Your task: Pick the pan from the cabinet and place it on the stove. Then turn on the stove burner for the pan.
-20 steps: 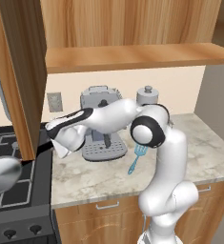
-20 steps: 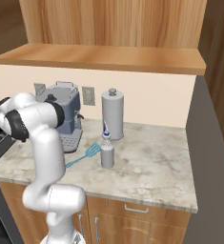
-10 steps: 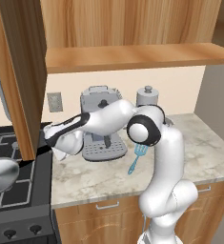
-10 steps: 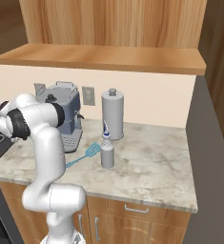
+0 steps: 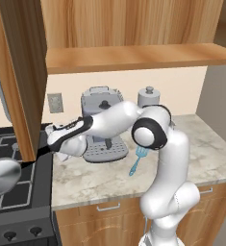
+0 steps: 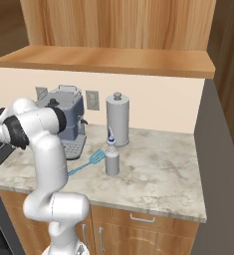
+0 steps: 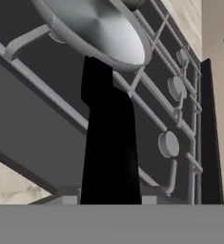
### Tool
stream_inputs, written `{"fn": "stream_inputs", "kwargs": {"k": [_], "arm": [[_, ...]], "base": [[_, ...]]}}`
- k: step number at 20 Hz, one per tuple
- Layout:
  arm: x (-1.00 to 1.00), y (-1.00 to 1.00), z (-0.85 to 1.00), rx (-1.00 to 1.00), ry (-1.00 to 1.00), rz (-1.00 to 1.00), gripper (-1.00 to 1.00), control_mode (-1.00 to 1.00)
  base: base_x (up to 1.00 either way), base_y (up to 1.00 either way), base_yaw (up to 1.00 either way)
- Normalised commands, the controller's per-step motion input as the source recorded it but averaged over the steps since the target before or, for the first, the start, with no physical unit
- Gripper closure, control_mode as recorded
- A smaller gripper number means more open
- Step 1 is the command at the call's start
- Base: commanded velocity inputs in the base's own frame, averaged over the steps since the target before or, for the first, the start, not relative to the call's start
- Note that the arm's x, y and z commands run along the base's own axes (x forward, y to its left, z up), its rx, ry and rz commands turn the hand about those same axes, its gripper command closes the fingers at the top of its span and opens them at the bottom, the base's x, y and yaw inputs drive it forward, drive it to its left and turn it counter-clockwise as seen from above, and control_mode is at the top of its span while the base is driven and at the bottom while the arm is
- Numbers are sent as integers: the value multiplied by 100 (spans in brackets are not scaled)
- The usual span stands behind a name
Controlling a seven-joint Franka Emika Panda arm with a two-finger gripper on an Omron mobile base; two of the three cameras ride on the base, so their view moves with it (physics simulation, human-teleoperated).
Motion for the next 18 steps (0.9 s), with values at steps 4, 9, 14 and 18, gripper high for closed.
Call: {"fn": "stream_inputs", "kwargs": {"k": [4, 9, 14, 18], "arm": [[-16, -25, 0, 0, -8, 0, 100, -100], [-11, -30, -1, -2, -6, 0, 100, -100], [-3, -20, -20, -6, -1, 0, 100, -100], [0, 0, -16, -2, 0, 0, 100, -100]], "base": [[0, 0, 0], [0, 0, 0], [0, 0, 0], [0, 0, 0]]}}
